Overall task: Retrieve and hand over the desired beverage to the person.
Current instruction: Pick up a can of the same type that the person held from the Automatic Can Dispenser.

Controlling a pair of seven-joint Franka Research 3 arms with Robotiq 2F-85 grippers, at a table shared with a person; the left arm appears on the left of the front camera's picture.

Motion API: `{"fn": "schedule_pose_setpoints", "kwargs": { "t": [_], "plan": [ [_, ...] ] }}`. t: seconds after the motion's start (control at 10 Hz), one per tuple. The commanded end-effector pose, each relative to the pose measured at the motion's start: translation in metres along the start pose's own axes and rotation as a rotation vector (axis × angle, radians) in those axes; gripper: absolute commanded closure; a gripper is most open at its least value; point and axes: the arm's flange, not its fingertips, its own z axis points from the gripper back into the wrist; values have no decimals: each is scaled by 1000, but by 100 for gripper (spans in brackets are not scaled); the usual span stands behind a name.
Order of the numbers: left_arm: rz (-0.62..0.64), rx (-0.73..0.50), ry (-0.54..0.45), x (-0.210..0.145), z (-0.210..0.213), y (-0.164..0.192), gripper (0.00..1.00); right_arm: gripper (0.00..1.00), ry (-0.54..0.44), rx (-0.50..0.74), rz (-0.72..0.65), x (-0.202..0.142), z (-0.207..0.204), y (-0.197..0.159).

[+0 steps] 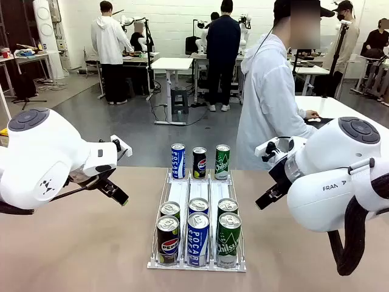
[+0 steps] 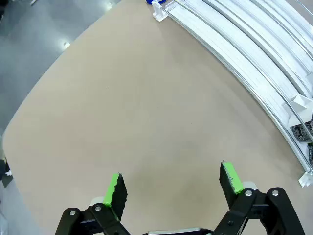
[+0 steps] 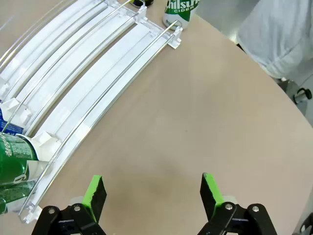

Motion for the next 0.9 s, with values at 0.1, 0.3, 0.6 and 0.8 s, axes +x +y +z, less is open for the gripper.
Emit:
{"fn": "schedule_pose_setpoints", "kwargs": {
  "t": [0.1, 0.3, 0.6, 0.8],
  "plan": [
    [0, 0, 0, 0, 0, 0, 0, 0, 0, 0, 0, 0, 0, 0],
    [0, 0, 0, 0, 0, 0, 0, 0, 0, 0, 0, 0, 0, 0],
    [0, 0, 0, 0, 0, 0, 0, 0, 0, 0, 0, 0, 0, 0],
    [0, 0, 0, 0, 0, 0, 0, 0, 0, 0, 0, 0, 0, 0]
  ]
}}
